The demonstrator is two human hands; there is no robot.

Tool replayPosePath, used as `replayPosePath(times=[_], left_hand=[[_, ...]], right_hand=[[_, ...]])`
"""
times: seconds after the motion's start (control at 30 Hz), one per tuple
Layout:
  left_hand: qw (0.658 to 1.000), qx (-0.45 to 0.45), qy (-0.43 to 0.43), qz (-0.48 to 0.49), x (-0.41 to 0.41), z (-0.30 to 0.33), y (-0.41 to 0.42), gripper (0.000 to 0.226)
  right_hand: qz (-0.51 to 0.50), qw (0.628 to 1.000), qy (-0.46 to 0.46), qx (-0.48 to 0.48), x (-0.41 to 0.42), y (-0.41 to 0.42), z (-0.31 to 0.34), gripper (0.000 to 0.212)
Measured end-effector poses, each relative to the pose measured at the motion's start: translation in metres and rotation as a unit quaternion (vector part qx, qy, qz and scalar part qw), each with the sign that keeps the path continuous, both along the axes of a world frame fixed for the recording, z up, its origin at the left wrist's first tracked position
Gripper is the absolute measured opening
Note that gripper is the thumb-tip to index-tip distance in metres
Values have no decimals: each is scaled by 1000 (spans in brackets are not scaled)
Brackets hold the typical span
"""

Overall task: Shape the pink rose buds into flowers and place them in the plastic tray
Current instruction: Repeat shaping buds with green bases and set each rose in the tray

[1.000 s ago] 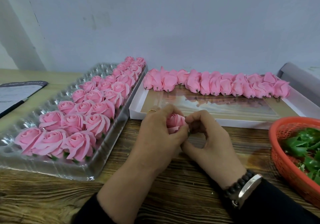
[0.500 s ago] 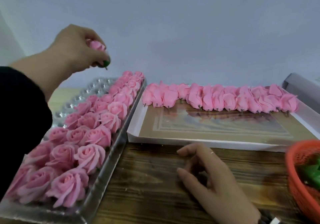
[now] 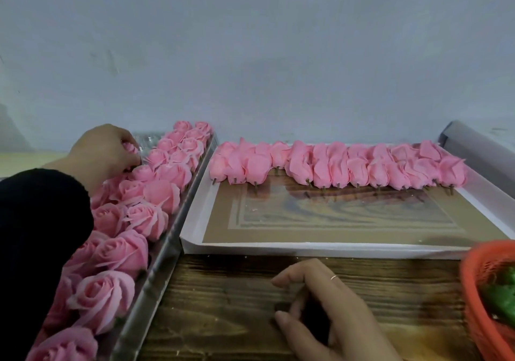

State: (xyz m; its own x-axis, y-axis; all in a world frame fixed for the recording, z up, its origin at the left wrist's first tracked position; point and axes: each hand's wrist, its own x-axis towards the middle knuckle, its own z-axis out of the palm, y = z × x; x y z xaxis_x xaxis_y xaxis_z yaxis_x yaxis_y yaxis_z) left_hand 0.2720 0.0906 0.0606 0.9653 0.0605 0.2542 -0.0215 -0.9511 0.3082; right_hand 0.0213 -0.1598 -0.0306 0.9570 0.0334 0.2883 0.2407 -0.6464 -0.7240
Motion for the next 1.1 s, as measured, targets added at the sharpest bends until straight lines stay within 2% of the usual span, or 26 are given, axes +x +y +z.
replayPosePath(times=[0.33, 0.6, 0.73, 0.93, 1.0, 1.1], left_hand=[[1000, 13, 4, -12, 13, -18, 5, 15], [999, 6, 45, 14, 26, -27, 3, 21], [999, 18, 50, 0, 25, -28, 4, 24], [995, 35, 89, -25, 8, -3, 4, 51], [998, 46, 37, -26, 1, 18, -1, 50], [990, -2, -127, -57, -16, 50, -26, 27]], right_hand=[[-13, 999, 30, -7, -2, 2, 4, 43], [-15, 998, 59, 0, -2, 5, 9, 45], [6, 998, 62, 13, -2, 4, 12, 39], [26, 998, 53, 18, 0, 0, 11, 36], [25, 998, 47, 20, 0, 0, 11, 35], [32, 998, 40, 25, -2, 1, 11, 32]])
